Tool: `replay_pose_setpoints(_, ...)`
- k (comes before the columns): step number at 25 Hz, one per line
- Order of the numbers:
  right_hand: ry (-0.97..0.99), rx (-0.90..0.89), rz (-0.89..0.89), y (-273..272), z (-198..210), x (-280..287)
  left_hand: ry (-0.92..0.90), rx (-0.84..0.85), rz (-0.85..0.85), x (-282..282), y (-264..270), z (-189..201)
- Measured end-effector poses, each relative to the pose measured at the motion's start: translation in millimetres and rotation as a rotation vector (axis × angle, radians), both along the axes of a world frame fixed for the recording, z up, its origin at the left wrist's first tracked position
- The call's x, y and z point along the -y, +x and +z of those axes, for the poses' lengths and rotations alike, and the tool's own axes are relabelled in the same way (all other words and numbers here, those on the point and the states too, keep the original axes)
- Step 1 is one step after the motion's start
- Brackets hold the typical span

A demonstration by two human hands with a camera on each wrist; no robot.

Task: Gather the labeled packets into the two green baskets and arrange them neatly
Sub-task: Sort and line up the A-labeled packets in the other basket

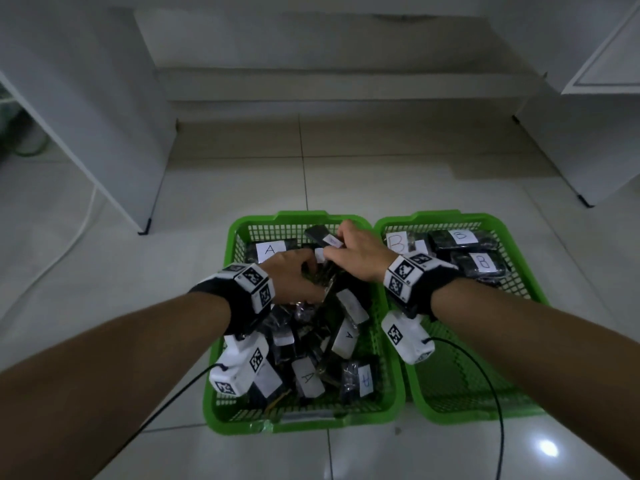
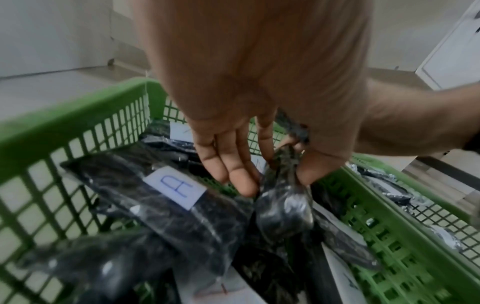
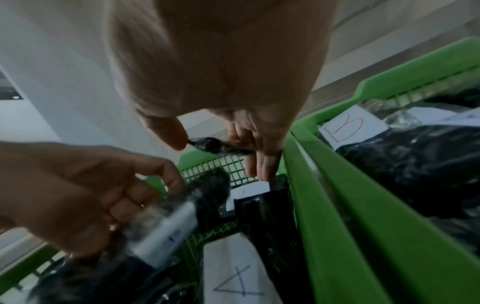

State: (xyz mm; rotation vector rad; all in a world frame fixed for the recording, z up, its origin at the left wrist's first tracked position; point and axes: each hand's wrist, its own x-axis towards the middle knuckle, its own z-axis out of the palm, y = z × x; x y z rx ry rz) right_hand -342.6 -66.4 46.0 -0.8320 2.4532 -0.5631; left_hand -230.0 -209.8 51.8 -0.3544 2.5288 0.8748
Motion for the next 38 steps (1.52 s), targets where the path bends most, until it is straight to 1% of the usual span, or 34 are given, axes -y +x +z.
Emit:
replay_pose_setpoints(2,0.052,-0.002,0.069,2.6,-6.3,4.4,-0.077,0.053,-0.104,4.6,2.1,7.5)
replay_pose_setpoints(3,0.076,0.008,0.098,4.9,-8.2,5.9,-0.107,0.048,-0.138,7.3,5.6,8.6)
replay_pose_setpoints(5,0.110,0.039,0.124,6.9,-10.9,7.7,-0.188,-0.056,-0.121,15.4,12.8,5.8)
replay_pose_setpoints(6,0.107,0.043,0.128,7.2,-11.1,7.2,-0.278,-0.112,-0.093,21.5,14.0,2.2)
replay_pose_setpoints(7,0.091,0.035,0.128,7.0,-11.1,6.7,-0.382,-0.129,-0.081,27.2,13.7,-0.3)
replay_pose_setpoints(8,0.062,0.013,0.126,6.5,-13.3,5.5,-0.469,-0.094,-0.082,32.0,13.2,-3.3)
replay_pose_setpoints(9,0.034,-0.014,0.123,6.2,-15.7,5.3,-0.518,-0.029,-0.089,35.5,13.0,-5.3)
replay_pose_setpoints(10,0.020,-0.031,0.122,5.7,-19.3,5.4,-0.525,0.035,-0.101,38.7,11.9,-8.3)
replay_pose_setpoints(12,0.068,-0.024,0.144,5.9,-24.4,7.6,-0.475,0.109,-0.124,42.2,9.8,-15.8)
replay_pose_setpoints(14,0.156,-0.004,0.201,6.6,-26.4,10.5,-0.428,0.110,-0.140,46.8,9.0,-24.4)
replay_pose_setpoints(16,0.222,0.017,0.213,3.7,-23.2,14.1,-0.417,0.104,-0.160,51.4,8.5,-28.8)
replay_pose_setpoints(18,0.200,0.000,0.186,-2.1,-16.3,16.6,-0.427,0.121,-0.174,52.4,9.6,-31.9)
replay_pose_setpoints(19,0.155,-0.072,0.183,-5.3,-12.1,16.9,-0.438,0.121,-0.178,51.2,9.9,-32.8)
replay_pose_setpoints(21,0.114,-0.331,0.267,-12.5,-5.9,18.1,-0.463,0.111,-0.182,49.7,10.5,-33.4)
replay_pose_setpoints(22,0.149,-0.449,0.340,-14.2,-3.7,19.7,-0.469,0.107,-0.185,49.8,10.9,-33.8)
replay_pose_setpoints(23,0.221,-0.522,0.397,-14.1,-0.8,21.7,-0.474,0.098,-0.191,50.0,10.4,-34.0)
replay_pose_setpoints(25,0.358,-0.571,0.442,-11.5,4.5,27.2,-0.483,0.080,-0.201,51.0,9.5,-32.8)
replay_pose_setpoints(28,0.423,-0.574,0.458,-6.9,3.2,32.6,-0.497,0.056,-0.215,52.8,10.3,-34.4)
replay_pose_setpoints(32,0.356,-0.483,0.453,-5.9,-1.4,32.6,-0.479,0.072,-0.214,57.4,11.7,-37.7)
replay_pose_setpoints(35,0.333,-0.439,0.455,-4.4,-8.1,32.0,-0.442,0.085,-0.217,57.8,10.0,-29.4)
replay_pose_setpoints(37,0.270,-0.415,0.393,-0.3,-10.6,31.8,-0.440,0.033,-0.245,60.0,8.7,-17.8)
replay_pose_setpoints(38,0.215,-0.397,0.351,3.3,-10.5,32.4,-0.447,-0.044,-0.262,61.7,8.7,-12.3)
